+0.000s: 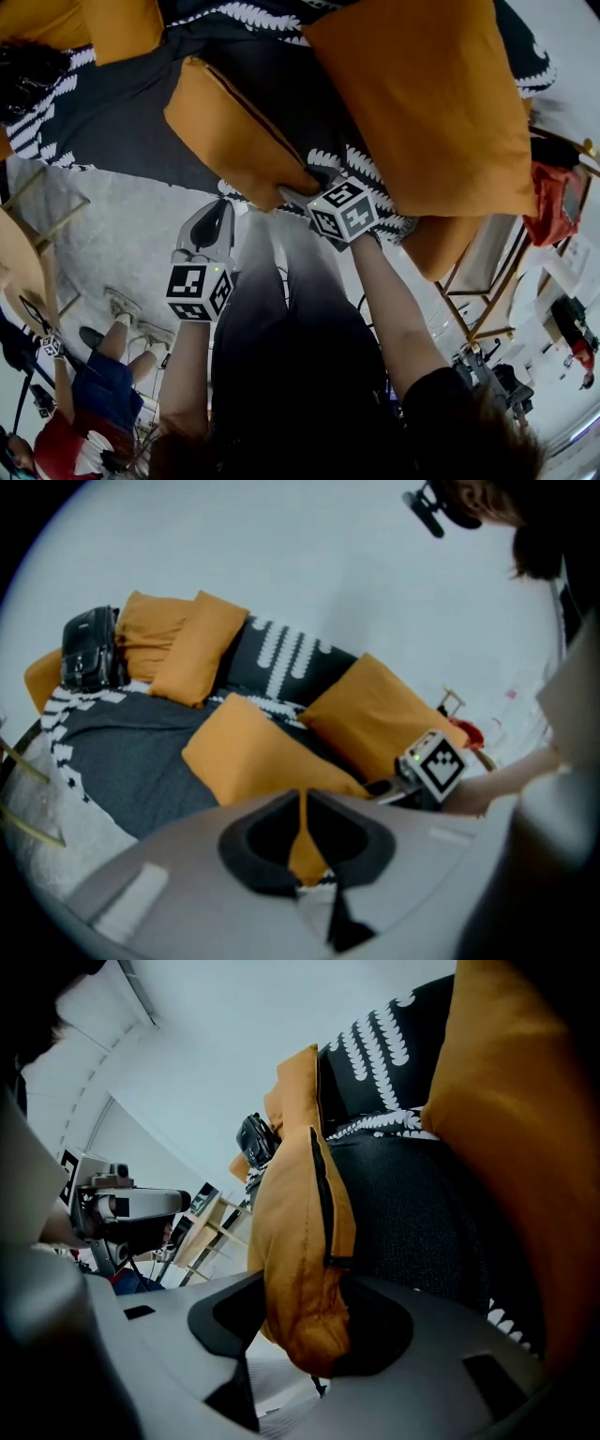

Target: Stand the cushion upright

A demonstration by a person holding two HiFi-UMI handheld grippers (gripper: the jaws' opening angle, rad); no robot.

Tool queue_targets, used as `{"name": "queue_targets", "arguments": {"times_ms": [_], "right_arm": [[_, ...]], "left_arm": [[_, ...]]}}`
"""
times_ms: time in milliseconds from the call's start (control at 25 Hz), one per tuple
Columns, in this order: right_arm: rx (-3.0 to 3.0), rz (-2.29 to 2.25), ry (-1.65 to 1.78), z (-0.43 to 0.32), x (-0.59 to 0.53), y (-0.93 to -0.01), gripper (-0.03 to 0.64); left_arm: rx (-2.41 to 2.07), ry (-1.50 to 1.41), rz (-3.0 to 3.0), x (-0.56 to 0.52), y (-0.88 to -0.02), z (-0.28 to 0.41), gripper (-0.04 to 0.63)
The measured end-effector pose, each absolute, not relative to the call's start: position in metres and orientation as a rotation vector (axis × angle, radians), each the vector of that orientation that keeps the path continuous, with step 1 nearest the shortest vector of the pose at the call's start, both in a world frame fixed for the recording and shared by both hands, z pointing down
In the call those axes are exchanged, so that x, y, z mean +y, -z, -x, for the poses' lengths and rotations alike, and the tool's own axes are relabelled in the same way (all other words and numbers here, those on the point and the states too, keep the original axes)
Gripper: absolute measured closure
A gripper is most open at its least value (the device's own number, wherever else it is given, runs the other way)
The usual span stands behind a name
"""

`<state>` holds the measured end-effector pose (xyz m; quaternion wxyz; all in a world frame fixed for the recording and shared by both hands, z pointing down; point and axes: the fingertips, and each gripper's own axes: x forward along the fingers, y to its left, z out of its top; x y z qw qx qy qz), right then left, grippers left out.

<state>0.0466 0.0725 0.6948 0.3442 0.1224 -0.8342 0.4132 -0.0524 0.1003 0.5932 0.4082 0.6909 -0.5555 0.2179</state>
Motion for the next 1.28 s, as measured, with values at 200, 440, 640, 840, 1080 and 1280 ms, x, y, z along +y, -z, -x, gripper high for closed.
{"name": "queue_targets", "arguments": {"times_ms": [200,440,640,840,1080,1280], "right_arm": [[-2.191,-0.332,-1.002,-0.035,0.070,-0.673,0.463],[-2.239,-0.331,-0.936,-0.026,0.067,-0.645,0.503],[-2.264,-0.342,-0.922,-0.029,0.065,-0.621,0.512],[-2.314,-0.350,-0.901,-0.031,0.055,-0.588,0.512],[-2.388,-0.328,-0.854,-0.028,0.048,-0.541,0.511],[-2.440,-0.326,-0.814,-0.027,0.038,-0.511,0.511]], "left_arm": [[-1.433,-0.530,-1.736,0.103,-0.580,0.065,0.568],[-1.468,-0.508,-1.713,0.110,-0.569,0.076,0.568],[-1.517,-0.486,-1.695,0.114,-0.553,0.086,0.569],[-1.568,-0.451,-1.677,0.113,-0.535,0.093,0.569],[-1.631,-0.405,-1.678,0.109,-0.508,0.099,0.569],[-1.672,-0.367,-1.690,0.099,-0.486,0.104,0.569]]}}
